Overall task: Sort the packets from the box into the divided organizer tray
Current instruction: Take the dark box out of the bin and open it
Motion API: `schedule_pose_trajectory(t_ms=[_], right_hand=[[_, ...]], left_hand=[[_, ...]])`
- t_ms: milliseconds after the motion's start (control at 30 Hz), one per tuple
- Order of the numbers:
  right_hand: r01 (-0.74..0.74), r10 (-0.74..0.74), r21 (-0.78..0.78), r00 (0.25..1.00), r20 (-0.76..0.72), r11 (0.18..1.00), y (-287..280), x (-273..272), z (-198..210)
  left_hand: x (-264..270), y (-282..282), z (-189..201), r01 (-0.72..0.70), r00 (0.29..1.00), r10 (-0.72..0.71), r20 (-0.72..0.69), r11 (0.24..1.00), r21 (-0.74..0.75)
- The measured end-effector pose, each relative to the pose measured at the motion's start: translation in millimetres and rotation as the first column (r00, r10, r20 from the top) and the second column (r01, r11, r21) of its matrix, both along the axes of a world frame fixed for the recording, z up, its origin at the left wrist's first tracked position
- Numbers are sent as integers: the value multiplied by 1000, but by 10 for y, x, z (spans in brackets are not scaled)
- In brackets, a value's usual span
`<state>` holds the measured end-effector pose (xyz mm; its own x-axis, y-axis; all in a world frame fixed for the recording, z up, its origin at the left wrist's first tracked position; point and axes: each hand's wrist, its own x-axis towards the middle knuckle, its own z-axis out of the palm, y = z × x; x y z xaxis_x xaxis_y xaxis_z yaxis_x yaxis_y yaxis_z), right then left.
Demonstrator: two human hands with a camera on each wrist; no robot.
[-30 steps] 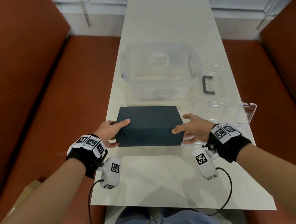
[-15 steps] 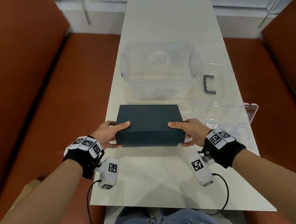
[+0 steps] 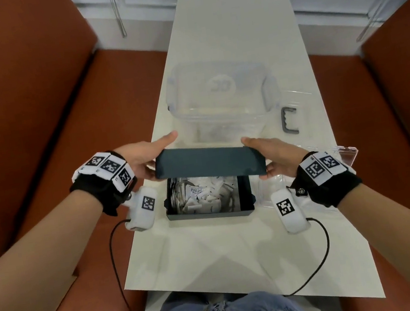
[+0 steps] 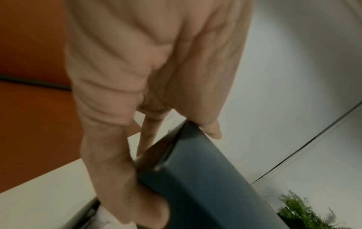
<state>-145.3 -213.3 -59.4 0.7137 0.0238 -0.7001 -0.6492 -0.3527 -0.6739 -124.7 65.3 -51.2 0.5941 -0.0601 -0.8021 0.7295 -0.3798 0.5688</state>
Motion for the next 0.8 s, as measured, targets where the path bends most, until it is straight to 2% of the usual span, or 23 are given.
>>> schedule_pose_trajectory(t_ms=[133,233,300,400,567,700,800], right_hand=[[-36,43,-50,986,159,998,-43,87,80],[-86,134,-148,923,360,985,-103,96,100],[-109,218,-248,858,465,962,-112,117,120],[-76,302,-382,759,577,921,-58,235,131],[-26,366,-498,711,601,867,38,501,53],[5,373,-544,723,581,839,18,599,-50],[3,384,-559,724,573,829,-8,633,-59]], left_hand=[[106,15,63,-54,990,63,125,995,-78],[119,28,2,-24,963,51,266,994,-105],[141,27,-50,34,919,-31,394,999,0],[233,-9,-82,48,830,-182,527,965,258],[358,-137,-54,-62,794,-170,584,933,356],[390,-129,-86,4,780,-315,541,867,499],[395,-145,-151,26,769,-361,528,842,538]])
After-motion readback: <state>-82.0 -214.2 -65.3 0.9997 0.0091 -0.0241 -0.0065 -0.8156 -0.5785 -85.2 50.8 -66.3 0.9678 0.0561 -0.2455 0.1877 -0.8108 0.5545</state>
